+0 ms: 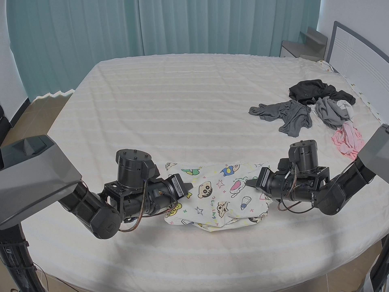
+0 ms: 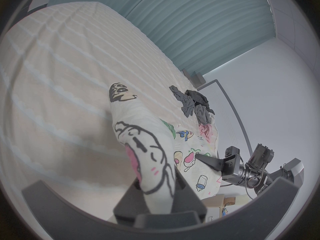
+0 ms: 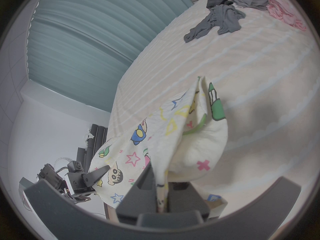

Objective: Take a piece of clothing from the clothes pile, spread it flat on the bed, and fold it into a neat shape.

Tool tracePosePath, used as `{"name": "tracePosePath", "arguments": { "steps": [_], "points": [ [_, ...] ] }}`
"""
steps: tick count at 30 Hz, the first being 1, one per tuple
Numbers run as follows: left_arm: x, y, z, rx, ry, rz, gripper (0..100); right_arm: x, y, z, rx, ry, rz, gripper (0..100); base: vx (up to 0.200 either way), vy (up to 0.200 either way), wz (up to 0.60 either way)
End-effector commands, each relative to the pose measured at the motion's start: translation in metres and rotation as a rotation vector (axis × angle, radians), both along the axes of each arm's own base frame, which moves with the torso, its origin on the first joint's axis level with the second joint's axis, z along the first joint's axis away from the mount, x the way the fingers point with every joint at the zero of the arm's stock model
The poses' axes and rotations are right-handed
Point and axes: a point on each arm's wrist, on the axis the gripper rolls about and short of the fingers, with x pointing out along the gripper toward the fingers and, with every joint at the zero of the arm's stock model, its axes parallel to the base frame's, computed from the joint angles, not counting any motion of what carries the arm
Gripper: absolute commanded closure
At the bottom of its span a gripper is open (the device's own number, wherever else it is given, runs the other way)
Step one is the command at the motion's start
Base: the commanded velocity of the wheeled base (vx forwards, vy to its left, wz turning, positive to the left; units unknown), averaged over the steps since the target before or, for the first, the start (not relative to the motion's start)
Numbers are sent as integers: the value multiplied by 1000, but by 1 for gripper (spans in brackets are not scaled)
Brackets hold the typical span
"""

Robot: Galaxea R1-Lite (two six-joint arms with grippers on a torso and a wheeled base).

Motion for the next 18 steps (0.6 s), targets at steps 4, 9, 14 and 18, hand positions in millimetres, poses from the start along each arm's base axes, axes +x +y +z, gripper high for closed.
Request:
{"name": "tracePosePath", "arguments": {
  "steps": [4, 9, 14, 18],
  "points": [
    [1, -7, -9, 15, 8, 2, 100, -2, -1, -9, -18, 25, 6, 100, 0, -200, 0],
    [-2, -6, -17, 37, 36, 10, 100, -1, 1, -23, -37, 57, 12, 100, 0, -80, 0],
    [-2, -3, -35, 84, 70, 56, 100, -3, 1, -37, -59, 99, 15, 100, 0, 0, 0],
    [-4, -3, -43, 103, 91, 62, 100, -7, 3, -46, -74, 127, 26, 100, 0, 0, 0]
  ]
}}
